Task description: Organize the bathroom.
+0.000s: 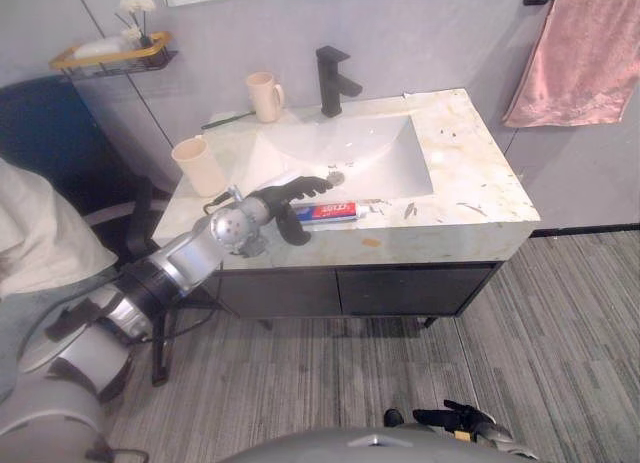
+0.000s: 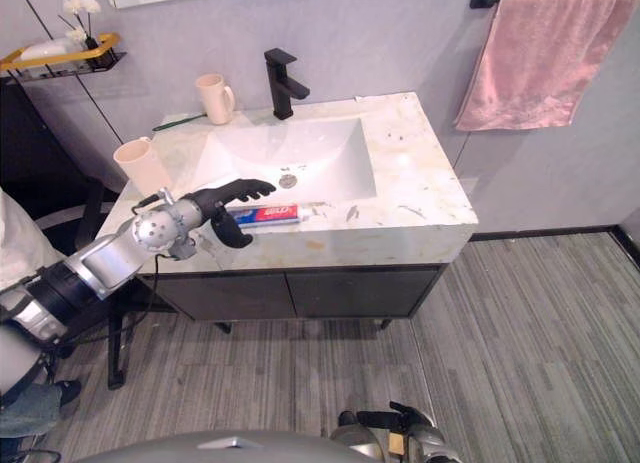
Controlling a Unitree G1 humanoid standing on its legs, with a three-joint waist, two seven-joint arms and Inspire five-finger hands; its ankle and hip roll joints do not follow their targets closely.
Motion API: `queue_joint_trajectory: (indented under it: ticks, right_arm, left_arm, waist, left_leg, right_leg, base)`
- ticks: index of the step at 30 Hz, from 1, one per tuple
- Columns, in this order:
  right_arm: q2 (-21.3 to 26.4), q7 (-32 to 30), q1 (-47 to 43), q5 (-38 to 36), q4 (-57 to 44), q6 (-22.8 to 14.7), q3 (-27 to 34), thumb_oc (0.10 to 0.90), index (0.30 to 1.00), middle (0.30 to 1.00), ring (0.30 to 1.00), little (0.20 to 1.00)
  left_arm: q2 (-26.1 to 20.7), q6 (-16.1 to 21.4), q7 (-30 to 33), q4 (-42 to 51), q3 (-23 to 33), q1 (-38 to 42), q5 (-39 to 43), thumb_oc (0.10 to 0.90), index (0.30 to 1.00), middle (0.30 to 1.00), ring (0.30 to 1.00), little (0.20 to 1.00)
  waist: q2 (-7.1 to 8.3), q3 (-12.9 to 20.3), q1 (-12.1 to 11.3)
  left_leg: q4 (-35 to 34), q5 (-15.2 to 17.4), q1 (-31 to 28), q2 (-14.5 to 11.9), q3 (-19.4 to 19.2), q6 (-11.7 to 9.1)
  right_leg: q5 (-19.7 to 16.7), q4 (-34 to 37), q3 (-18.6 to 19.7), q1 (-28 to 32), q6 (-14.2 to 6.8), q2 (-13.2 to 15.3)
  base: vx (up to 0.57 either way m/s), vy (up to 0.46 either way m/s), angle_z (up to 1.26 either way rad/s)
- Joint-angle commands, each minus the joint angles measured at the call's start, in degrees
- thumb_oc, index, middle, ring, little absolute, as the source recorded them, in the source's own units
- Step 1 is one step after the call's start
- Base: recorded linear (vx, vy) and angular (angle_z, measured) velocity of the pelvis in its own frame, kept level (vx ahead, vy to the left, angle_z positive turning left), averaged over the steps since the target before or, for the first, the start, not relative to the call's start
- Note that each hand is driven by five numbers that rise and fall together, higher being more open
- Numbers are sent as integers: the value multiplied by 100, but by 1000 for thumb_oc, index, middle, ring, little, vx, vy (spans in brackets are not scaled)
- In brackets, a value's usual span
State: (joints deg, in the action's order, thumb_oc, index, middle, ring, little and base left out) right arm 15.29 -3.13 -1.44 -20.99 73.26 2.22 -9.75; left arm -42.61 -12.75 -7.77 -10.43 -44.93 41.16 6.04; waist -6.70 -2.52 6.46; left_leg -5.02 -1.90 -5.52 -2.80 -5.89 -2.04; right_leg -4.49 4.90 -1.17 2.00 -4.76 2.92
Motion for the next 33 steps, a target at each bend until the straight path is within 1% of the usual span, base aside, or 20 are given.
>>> queue_joint_trajectory:
  ticks: [1,4,5,6,7,8,10,14,19,21,22,23,26,27,28,29,30,31,32,33]
  right_arm:
    - [299,-103,216,19,225,53,-295,800,900,900,900,900]
    - [307,-110,226,-9,204,60,-300,800,900,900,900,900]
    - [305,-104,241,-15,222,28,-299,800,900,900,900,900]
    - [303,-102,243,-22,229,18,-301,800,900,900,900,900]
    - [297,-104,244,-22,245,-5,-288,800,900,900,900,900]
    - [303,-99,247,-33,251,-22,-291,800,900,900,900,900]
    - [311,-90,265,5,229,-27,-283,800,900,900,900,900]
    - [314,-122,292,12,215,-64,-302,800,900,900,900,900]
    - [345,-179,308,-44,100,-114,-333,800,900,900,900,900]
    - [346,-182,310,-47,94,-116,-335,800,900,900,900,900]
    - [346,-192,311,-56,80,-130,-336,800,900,900,900,900]
    - [349,-225,315,-98,41,-234,-324,800,900,900,900,900]
    - [347,-257,307,-218,-31,-355,-284,800,900,900,900,900]
    - [350,-396,300,-571,-153,-706,-230,800,900,900,900,900]
    - [353,-572,296,-720,-441,-889,-121,800,900,900,900,900]
    - [359,-598,304,-739,-509,-875,-111,800,900,900,900,900]
    - [376,-916,354,-878,-1080,-990,-21,800,900,900,900,900]
    - [372,-1094,402,-914,-1390,-1071,32,800,900,900,900,900]
    - [345,-1762,606,-893,-2463,-1226,288,800,900,900,900,900]
    - [342,-1855,646,-870,-2605,-1260,327,800,900,900,900,900]
  left_arm:
    - [-58,314,344,-485,263,1377,-591,800,900,900,900,900]
    - [-62,325,431,-515,222,1371,-678,800,900,900,900,900]
    - [-48,375,476,-559,213,1353,-783,690,735,735,735,735]
    - [-41,386,474,-569,213,1348,-823,605,608,608,608,608]
    - [-37,399,486,-585,202,1344,-854,580,571,571,571,571]
    - [-32,383,498,-581,195,1341,-925,543,514,514,514,514]
    - [-44,377,516,-592,172,1326,-975,400,300,300,300,300]
    - [-22,407,688,-618,148,1281,-1080,400,300,300,300,300]
    - [27,577,1258,-467,241,1153,-1327,400,300,300,300,300]
    - [29,585,1283,-454,253,1142,-1336,400,300,300,300,300]
    - [37,624,1368,-429,284,1120,-1362,400,300,300,300,300]
    - [39,810,1719,-322,395,1048,-1320,400,300,300,300,300]
    - [46,940,1945,-164,561,926,-1173,400,300,300,300,300]
    - [73,1128,2205,6,764,791,-604,400,300,300,300,300]
    - [184,1188,2249,169,1037,591,-328,400,300,300,300,300]
    - [199,1212,2272,210,1093,542,-279,400,300,300,300,300]
    - [306,1332,2356,400,1373,288,106,400,300,300,300,300]
    - [368,1399,2376,486,1518,150,310,400,300,300,300,300]
    - [676,1648,2436,793,2032,-346,1011,400,300,300,300,300]
    - [721,1673,2440,843,2099,-419,1096,400,300,300,300,300]
  waist:
    - [358,86,52]
    - [356,77,58]
    - [357,72,60]
    - [357,70,60]
    - [353,69,63]
    - [352,66,65]
    - [352,56,76]
    - [357,31,81]
    - [386,-22,72]
    - [386,-23,73]
    - [390,-30,68]
    - [405,-40,49]
    - [419,-48,21]
    - [435,-52,-3]
    - [459,-60,-15]
    - [457,-61,-13]
    - [480,-76,-7]
    - [491,-86,5]
    - [527,-113,73]
    - [529,-112,85]
  left_leg:
    - [244,207,55,231,130,211]
    - [250,210,69,234,131,216]
    - [244,212,68,232,127,222]
    - [241,211,67,231,126,222]
    - [235,210,70,235,128,225]
    - [230,214,74,236,126,228]
    - [225,215,72,236,124,230]
    - [229,212,91,246,138,234]
    - [197,203,97,244,163,244]
    - [194,202,97,243,165,245]
    - [191,200,98,244,171,245]
    - [161,193,93,253,192,244]
    - [128,188,77,257,212,242]
    - [105,176,68,265,231,240]
    - [95,171,63,267,247,246]
    - [92,171,59,266,248,247]
    - [74,160,49,266,261,255]
    - [67,156,46,268,261,261]
    - [53,157,34,278,239,288]
    - [51,157,32,279,232,291]
  right_leg:
    - [253,10,-260,190,135,-132]
    - [254,10,-251,182,132,-129]
    - [253,10,-253,178,134,-128]
    - [253,10,-255,178,134,-129]
    - [253,10,-251,173,136,-129]
    - [255,10,-249,166,135,-129]
    - [257,10,-244,167,133,-129]
    - [258,7,-242,159,136,-129]
    - [270,-15,-266,137,155,-135]
    - [270,-16,-268,136,156,-135]
    - [271,-18,-273,135,158,-135]
    - [271,-16,-287,133,164,-137]
    - [277,-11,-305,147,171,-135]
    - [268,-8,-313,156,171,-131]
    - [261,-3,-306,163,176,-128]
    - [261,-4,-304,167,176,-129]
    - [250,-6,-288,165,183,-128]
    - [243,-6,-279,163,185,-128]
    - [221,-6,-239,151,181,-123]
    - [218,-6,-232,148,179,-123]
  base:
    - [0,0,0]
    - [0,0,0]
    - [0,0,0]
    - [0,0,0]
    - [0,0,0]
    - [0,0,0]
    - [0,0,0]
    - [0,0,0]
    - [0,0,0]
    - [0,0,0]
    - [0,0,0]
    - [-34,7,0]
    - [-47,17,2]
    - [-77,36,3]
    - [-71,33,2]
    - [-71,32,1]
    - [-64,30,0]
    - [-148,81,-1]
    - [-122,71,-3]
    - [-142,88,-5]
